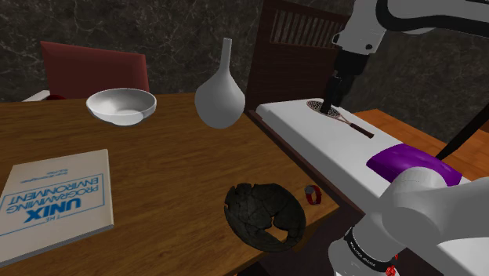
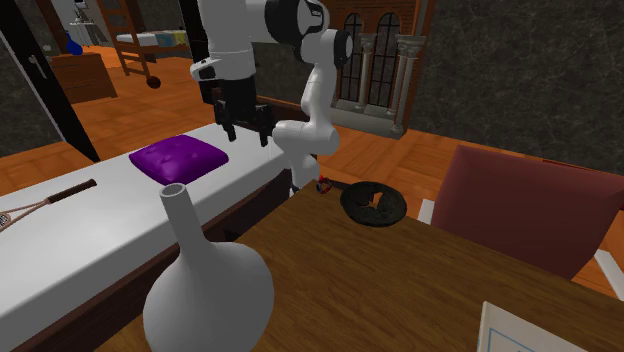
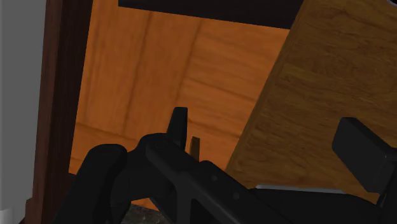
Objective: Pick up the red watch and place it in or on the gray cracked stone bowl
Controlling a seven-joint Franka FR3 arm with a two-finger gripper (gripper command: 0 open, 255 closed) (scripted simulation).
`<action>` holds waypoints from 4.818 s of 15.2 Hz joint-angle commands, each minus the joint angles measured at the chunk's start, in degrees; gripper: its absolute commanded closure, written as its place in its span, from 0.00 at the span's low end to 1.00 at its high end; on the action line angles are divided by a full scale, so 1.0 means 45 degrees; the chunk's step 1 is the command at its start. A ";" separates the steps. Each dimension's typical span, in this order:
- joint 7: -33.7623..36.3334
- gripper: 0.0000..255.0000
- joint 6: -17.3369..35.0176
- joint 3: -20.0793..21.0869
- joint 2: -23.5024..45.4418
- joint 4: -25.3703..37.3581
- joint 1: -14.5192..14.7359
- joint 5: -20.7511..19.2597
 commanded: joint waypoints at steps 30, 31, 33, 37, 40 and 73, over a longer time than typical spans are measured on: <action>0.0236 0.00 0.2703 0.2730 -0.3765 -0.7077 0.3627 0.4605; 0.0236 0.00 0.2703 0.2730 -0.3764 -0.7077 0.3627 0.4605; 0.0236 0.00 0.2703 0.2730 -0.3764 -0.7077 0.3627 0.4605; 0.0236 1.00 0.2703 0.2729 -0.3764 -0.7077 0.3627 0.4605; 0.0236 1.00 0.2703 0.2729 -0.3764 -0.7077 0.3627 0.4605; 0.2095 1.00 0.0722 0.3852 -0.0888 -0.1772 0.3699 0.5239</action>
